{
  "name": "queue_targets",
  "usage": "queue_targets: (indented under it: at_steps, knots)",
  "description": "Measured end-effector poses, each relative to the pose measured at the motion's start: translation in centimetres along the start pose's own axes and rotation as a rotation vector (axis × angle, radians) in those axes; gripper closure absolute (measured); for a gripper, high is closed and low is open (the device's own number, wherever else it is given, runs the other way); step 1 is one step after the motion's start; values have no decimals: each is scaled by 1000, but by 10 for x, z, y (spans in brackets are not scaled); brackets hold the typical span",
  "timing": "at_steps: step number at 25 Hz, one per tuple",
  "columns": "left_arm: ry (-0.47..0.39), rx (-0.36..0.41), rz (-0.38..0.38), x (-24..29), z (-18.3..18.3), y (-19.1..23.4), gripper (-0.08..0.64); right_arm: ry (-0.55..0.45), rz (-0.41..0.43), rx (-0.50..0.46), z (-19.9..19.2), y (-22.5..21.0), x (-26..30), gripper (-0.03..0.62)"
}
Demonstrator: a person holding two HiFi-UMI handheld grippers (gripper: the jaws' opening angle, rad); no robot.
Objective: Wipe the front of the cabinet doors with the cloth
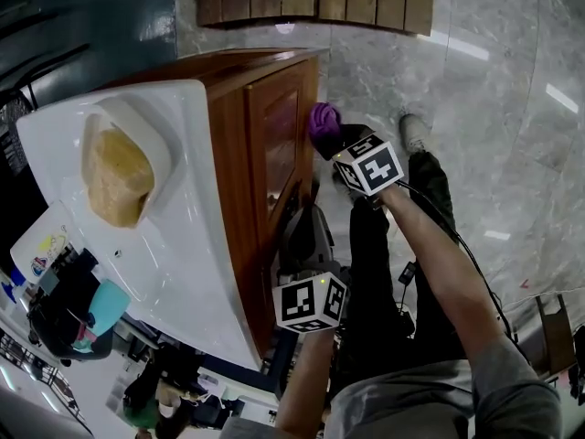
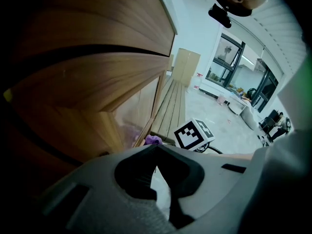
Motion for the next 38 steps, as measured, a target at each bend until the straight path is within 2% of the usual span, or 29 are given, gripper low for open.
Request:
queue_targets:
  at_steps: [7,13,20,26,32,38]
  knots:
    - [-17,-22,3,-13,-10,-7,554,-137,96,88,-5,14,-36,529]
    - [-28,-28,13,-28,-21,-11,554,-235,181,59,-3,38,-74,529]
    - [-86,-29,36,-52,-15,-16,554,-319,278,4,3,70,-113,529]
    - [-95,-47,61,-66,-24,-13,554,-356,383,-50,6,106,-127,529]
    - [-100,-64,86,-78,-36,-8,554,-353,475,-110,7,141,-128,529]
    - [-98,-74,92,-82,-43,-5,554,-366,505,-110,9,156,-129,529]
Point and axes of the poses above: the fingertips, and each gripper's own axes: x forward along the fingers, y to its left, z out of its top, the point moved 7 cm from there along -x, backward along the fingers, and after that the axes turned 3 degrees about -z, right-handed, at the moved point
